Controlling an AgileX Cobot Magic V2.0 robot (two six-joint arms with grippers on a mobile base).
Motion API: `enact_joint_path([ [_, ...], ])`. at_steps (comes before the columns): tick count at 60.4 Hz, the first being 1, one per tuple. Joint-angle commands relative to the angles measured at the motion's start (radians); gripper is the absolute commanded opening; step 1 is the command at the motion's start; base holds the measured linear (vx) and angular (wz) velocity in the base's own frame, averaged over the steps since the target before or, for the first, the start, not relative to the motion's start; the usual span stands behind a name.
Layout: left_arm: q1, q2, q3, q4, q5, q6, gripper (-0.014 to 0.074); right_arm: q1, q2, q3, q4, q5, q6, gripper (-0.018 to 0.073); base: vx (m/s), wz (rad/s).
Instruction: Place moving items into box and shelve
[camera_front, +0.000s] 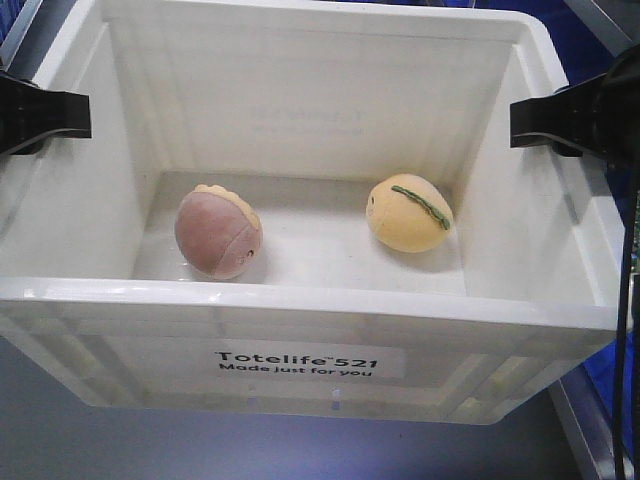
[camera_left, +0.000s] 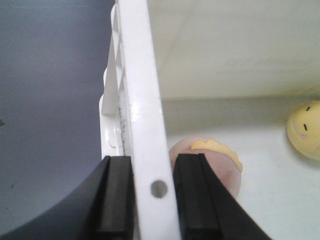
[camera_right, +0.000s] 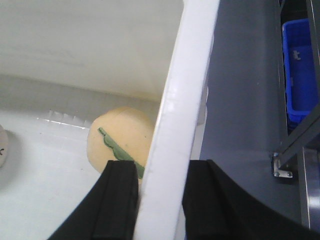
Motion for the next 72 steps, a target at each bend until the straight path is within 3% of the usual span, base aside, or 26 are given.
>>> enact_joint_path([
  [1, -0.002, -0.034, -0.043, 0.018, -0.145, -0.002, -0.0006, -0.007, -0.032, -0.040, -0.037, -0.113, -0.019, -0.0005, 0.51, 0.09],
  [72, -0.002, -0.034, -0.043, 0.018, -0.145, -0.002, -0.0006, -0.007, -0.032, -0.040, -0.039, -0.113, -0.019, -0.0005, 0.44, 0.15],
])
